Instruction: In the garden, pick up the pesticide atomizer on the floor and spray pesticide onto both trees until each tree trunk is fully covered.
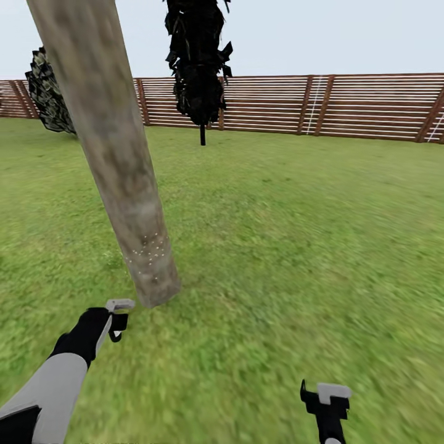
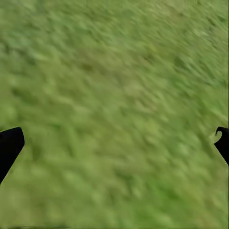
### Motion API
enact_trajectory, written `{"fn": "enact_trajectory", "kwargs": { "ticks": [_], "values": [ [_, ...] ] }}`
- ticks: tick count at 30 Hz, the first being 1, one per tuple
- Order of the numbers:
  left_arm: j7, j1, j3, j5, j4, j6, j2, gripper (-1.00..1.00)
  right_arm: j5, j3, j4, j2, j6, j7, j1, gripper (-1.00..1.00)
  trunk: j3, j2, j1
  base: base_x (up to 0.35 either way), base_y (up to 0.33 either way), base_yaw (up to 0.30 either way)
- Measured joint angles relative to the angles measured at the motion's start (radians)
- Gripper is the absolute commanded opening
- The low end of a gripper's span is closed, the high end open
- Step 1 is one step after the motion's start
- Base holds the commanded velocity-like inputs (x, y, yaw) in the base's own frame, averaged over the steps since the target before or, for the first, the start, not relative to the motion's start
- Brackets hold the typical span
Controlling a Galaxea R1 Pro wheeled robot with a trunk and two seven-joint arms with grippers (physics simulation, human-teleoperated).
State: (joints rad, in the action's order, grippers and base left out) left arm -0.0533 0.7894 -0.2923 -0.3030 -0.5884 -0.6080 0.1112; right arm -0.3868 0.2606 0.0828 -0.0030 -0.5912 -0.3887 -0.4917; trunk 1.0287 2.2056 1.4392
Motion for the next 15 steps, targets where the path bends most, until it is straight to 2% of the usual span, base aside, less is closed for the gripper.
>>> {"fn": "enact_trajectory", "kwargs": {
  "ticks": [1, 2, 3, 5, 7, 11, 15],
  "values": [
    [0.003, 0.0, -0.005, 0.002, 0.001, 0.002, 0.0, -1.0, 0.0, 0.0, 0.0, -0.001, 0.0, 0.04, 0.0, 1.0, 0.0, 0.0, 0.0, 0.0, 0.0, 0.016],
    [0.007, 0.0, -0.011, 0.002, -0.003, 0.003, -0.001, -1.0, 0.0, 0.0, 0.001, -0.006, 0.0, 0.157, 0.0, 1.0, 0.0, 0.0, 0.0, 0.0, 0.0, 0.008],
    [0.008, 0.0, -0.014, 0.004, -0.005, 0.004, -0.003, -1.0, 0.003, 0.002, 0.002, -0.018, -0.001, 0.244, 0.0, 1.0, 0.0, 0.0, 0.0, 0.0, 0.0, 0.005],
    [0.009, 0.0, -0.013, 0.005, -0.006, 0.006, -0.007, -1.0, 0.008, 0.006, 0.003, -0.04, 0.0, 0.321, 0.0, 1.0, 0.0, 0.0, 0.0, 0.0, 0.0, 0.002],
    [0.009, 0.0, -0.011, 0.004, -0.009, 0.008, -0.009, -1.0, 0.01, 0.003, 0.002, -0.05, 0.0, 0.345, 0.0, 1.0, 0.0, 0.0, 0.0, 0.0, 0.0, 0.0],
    [0.002, 0.0, -0.006, 0.005, -0.018, 0.009, -0.008, -1.0, 0.011, 0.003, 0.001, -0.052, -0.001, 0.352, 0.0, 1.0, 0.0, 0.0, 0.0, 0.0, 0.0, 0.0],
    [0.007, 0.0, -0.005, 0.003, -0.017, 0.009, -0.012, -1.0, 0.011, 0.004, 0.003, -0.053, -0.002, 0.351, 0.0, 1.0, 0.0, 0.0, 0.0, 0.039, -0.169, 0.0]
  ]
}}
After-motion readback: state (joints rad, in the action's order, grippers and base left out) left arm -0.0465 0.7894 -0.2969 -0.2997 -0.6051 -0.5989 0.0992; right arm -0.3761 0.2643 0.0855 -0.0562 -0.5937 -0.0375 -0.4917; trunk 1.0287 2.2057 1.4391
